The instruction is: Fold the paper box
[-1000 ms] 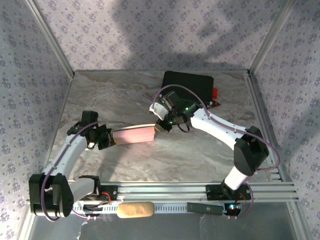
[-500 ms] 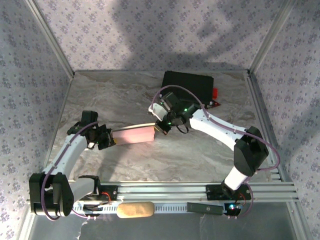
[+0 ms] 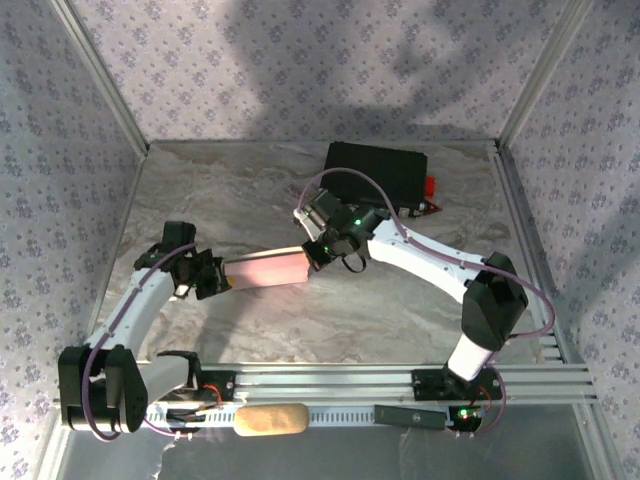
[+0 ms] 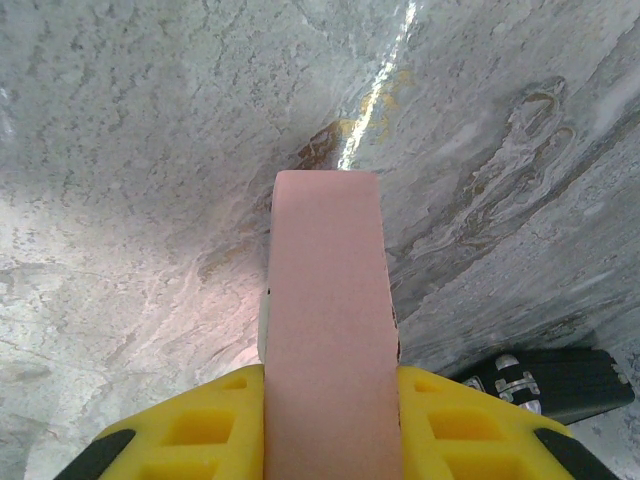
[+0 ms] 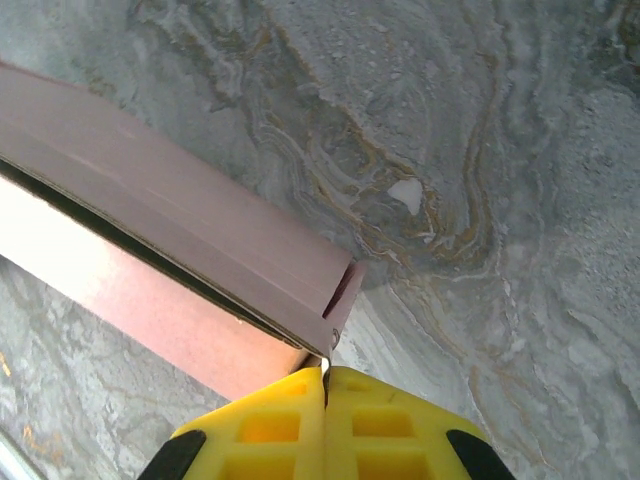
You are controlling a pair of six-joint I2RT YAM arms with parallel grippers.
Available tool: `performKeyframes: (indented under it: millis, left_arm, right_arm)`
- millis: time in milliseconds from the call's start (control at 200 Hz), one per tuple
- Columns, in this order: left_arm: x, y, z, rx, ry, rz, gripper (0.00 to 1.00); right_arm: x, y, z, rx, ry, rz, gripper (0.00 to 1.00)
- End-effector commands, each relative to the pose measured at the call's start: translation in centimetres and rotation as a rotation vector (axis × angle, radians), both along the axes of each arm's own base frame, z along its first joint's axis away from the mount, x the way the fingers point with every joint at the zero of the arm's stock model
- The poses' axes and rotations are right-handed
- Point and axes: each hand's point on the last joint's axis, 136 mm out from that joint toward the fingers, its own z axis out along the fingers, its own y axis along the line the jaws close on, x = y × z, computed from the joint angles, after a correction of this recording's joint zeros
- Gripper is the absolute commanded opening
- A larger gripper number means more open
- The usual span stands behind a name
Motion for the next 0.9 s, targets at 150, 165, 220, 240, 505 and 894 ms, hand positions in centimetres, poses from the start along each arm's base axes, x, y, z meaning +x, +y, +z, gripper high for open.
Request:
performKeyframes:
  millis: [150,165,220,240,505,894]
  left_arm:
    - [-0.8,0.8,-0.9,0.052,0.038,-0.002,0.07]
    - [-0.9,0.8,-1.0,0.051,0.041,0.001,0.07]
    - [-0.8,0.7,-1.1,0.048,0.036,0.006,0.07]
    - [-0.5,0.7,-1.1,0.046,0.025,0.01,0.07]
    - [-0.5,0.7,-1.4,0.04,0.03,0.019,0.07]
    - [-0.7,0.6,-2.3,0.029,0.049,0.027,0.06]
  right_arm:
    - [0.4,2.5,2.2,0.09,-0.059,-0.195,0.0]
    - [0.4,2.5,2.1,0.091,-0.062,-0.203,0.0]
    - [0.3,2.5,2.1,0.089,-0.073,-0.234,0.0]
    - [0.2,2.5,2.1,0.088,-0.077,-0.244,0.0]
    - [0.0,3.3,2.3,0.11,-0.061,-0.327,0.0]
    - [0.2,4.0,1.7,0.201,-0.029,-0.439,0.0]
